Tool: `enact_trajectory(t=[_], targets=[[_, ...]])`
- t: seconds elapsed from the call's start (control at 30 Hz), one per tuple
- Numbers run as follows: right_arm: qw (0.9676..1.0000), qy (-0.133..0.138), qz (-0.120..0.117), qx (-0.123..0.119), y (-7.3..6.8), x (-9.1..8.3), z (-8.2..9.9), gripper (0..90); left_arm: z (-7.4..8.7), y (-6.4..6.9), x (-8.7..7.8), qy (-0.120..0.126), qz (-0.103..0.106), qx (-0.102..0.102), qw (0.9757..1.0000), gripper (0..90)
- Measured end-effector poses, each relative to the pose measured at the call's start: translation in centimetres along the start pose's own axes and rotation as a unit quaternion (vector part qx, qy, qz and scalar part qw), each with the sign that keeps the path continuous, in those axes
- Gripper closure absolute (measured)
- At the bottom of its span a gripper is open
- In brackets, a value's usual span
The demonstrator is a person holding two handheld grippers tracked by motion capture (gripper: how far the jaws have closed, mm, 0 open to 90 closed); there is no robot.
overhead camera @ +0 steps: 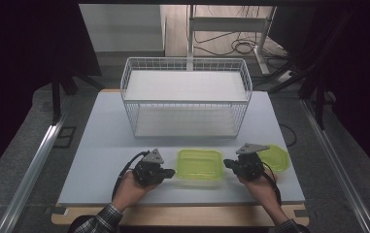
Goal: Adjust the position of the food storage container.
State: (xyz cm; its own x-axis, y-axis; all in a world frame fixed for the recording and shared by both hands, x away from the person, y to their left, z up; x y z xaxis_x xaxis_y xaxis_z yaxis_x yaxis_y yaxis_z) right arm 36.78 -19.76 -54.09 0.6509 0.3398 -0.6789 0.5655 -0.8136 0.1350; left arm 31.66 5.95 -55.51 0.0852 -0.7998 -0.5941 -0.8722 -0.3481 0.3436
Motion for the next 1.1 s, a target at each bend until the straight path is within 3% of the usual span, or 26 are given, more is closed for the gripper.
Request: enact_trajectory(t=[0.4,0.53,0.67,0.83,1.1], targets=[[0.9995,0.005,-0.016,-0.025,-2.3,1.1,-1.3,88.5,2.0,0.5,-2.0,0.001,-0.037,-0.010,0.9993,87.8],[0.9991,0.013,-0.008,-0.041,-2.4,0.6,-1.4,86.2,2.6,0.4,-2.9,0.015,-0.054,-0.017,0.9983,84.4],[0.9989,0.027,-0.007,-0.039,-2.1,-0.5,-1.6,81.2,3.3,0.5,-3.7,0.027,-0.072,-0.023,0.9968,68.8],[0.9974,0.044,-0.004,-0.057,-2.0,-1.8,-1.0,70.7,3.7,1.0,-4.6,0.046,-0.105,-0.021,0.9932,48.9],[0.9974,0.055,-0.009,-0.045,-1.7,-2.7,-0.1,40.2,4.2,1.4,-4.5,0.045,-0.135,-0.015,0.9898,20.9]])
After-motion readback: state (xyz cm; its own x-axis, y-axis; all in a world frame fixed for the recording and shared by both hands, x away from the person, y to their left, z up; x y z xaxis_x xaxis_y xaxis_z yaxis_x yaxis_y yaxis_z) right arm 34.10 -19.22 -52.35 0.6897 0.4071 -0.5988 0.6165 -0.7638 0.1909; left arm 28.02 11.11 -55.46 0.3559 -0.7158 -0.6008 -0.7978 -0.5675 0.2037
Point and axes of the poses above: each handheld gripper's, and its own axes: x roughly forward along the jaws, z roughly out of its underside, y roughly to its right, the point moved 7 cm from there along x, roughly forward along the jaws, and after that the axes turned 15 degrees about z, right-handed, at the moved point
